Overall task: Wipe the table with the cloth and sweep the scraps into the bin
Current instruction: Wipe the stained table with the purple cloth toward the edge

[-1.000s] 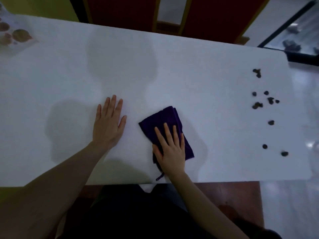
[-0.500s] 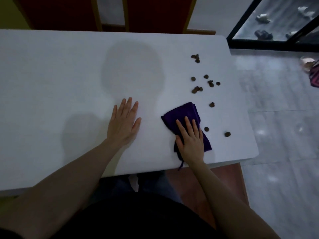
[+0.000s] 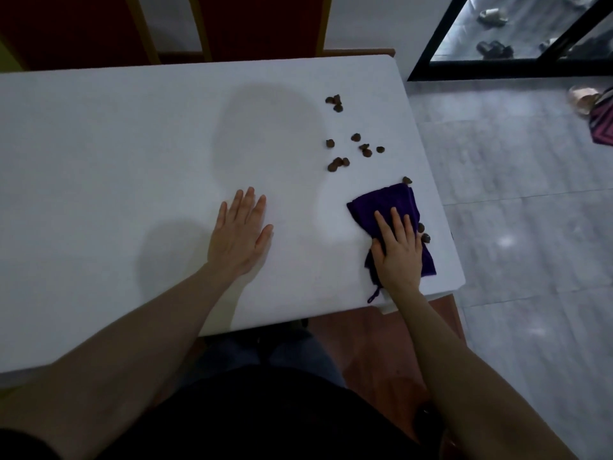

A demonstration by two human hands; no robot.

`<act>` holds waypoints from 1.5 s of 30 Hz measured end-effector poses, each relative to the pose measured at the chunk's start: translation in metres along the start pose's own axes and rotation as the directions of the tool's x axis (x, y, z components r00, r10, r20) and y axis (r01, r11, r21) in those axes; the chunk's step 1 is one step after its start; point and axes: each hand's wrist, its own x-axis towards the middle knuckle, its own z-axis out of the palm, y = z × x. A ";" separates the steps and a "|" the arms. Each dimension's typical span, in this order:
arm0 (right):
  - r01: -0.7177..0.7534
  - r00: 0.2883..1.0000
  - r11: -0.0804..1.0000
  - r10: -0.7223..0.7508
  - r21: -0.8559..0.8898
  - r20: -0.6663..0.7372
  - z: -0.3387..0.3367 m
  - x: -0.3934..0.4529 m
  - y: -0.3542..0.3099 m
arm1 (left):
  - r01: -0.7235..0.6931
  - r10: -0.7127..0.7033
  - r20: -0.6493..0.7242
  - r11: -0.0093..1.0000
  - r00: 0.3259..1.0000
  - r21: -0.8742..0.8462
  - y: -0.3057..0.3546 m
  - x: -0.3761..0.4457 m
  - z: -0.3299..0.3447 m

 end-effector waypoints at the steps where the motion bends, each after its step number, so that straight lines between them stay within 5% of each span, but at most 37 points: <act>1: -0.009 1.000 1.000 0.009 0.001 0.003 -0.001 0.002 0.002 | 0.000 0.000 0.001 1.000 1.000 0.006 0.000 0.001 0.001; 6: -0.028 0.999 0.998 0.030 0.049 -0.040 0.002 -0.005 -0.014 | 0.009 -0.009 0.008 1.000 1.000 0.018 -0.011 0.010 0.004; 16: 0.414 0.906 0.908 -0.418 0.069 0.064 0.035 -0.023 -0.108 | 0.024 -0.023 -0.028 1.000 0.999 0.009 -0.052 0.057 -0.006; 22: 0.502 0.849 0.863 -0.503 0.052 0.159 0.045 0.048 -0.152 | 0.042 -0.041 -0.039 0.999 0.998 0.008 -0.078 0.101 -0.013; 34: 0.136 0.991 0.991 -0.136 0.012 0.017 0.049 0.162 -0.165 | 0.005 -0.004 -0.039 1.000 0.999 0.019 -0.079 0.165 -0.020; 45: -0.203 0.975 0.979 0.205 0.037 -0.087 0.031 0.137 -0.108 | 0.037 -0.034 -0.043 0.997 0.998 0.068 -0.070 0.171 -0.011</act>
